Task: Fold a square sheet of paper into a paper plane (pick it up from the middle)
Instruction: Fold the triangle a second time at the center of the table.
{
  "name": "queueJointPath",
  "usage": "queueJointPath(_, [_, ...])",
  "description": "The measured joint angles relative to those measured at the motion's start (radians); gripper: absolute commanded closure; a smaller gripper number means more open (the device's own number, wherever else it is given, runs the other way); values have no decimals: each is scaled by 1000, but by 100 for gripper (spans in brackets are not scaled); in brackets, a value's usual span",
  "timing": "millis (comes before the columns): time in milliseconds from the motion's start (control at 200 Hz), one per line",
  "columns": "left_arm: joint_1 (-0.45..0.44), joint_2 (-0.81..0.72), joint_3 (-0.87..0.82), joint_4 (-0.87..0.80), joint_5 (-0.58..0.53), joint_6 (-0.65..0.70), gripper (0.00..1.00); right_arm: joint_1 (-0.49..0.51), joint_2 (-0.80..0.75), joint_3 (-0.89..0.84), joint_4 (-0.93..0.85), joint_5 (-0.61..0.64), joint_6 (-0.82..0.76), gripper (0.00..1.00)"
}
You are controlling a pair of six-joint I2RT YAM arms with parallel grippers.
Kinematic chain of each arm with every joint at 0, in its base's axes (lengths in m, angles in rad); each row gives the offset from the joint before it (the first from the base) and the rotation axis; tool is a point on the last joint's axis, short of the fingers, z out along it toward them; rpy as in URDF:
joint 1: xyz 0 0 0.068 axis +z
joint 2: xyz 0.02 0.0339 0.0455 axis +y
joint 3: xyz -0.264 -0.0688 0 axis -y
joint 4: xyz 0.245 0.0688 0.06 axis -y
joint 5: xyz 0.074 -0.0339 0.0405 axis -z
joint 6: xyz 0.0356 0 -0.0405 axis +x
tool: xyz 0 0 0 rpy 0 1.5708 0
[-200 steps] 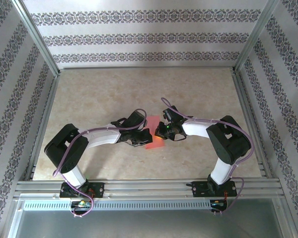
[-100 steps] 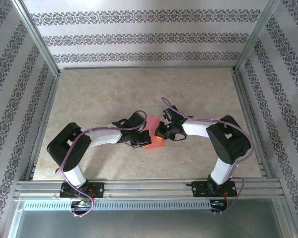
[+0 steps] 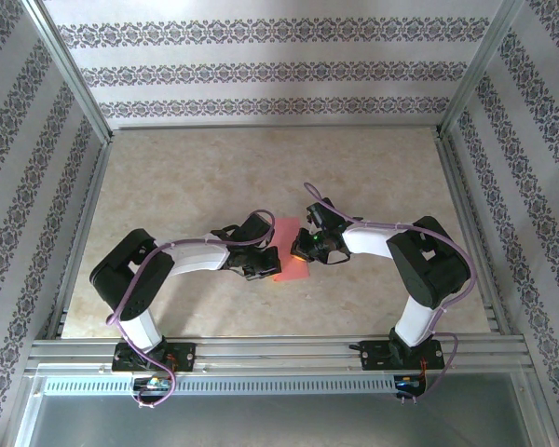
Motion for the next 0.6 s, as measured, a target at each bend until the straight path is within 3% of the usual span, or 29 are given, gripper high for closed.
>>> queueJointPath(600, [6, 14, 0, -6, 0, 0, 94, 0, 0, 0, 0, -1, 0, 93])
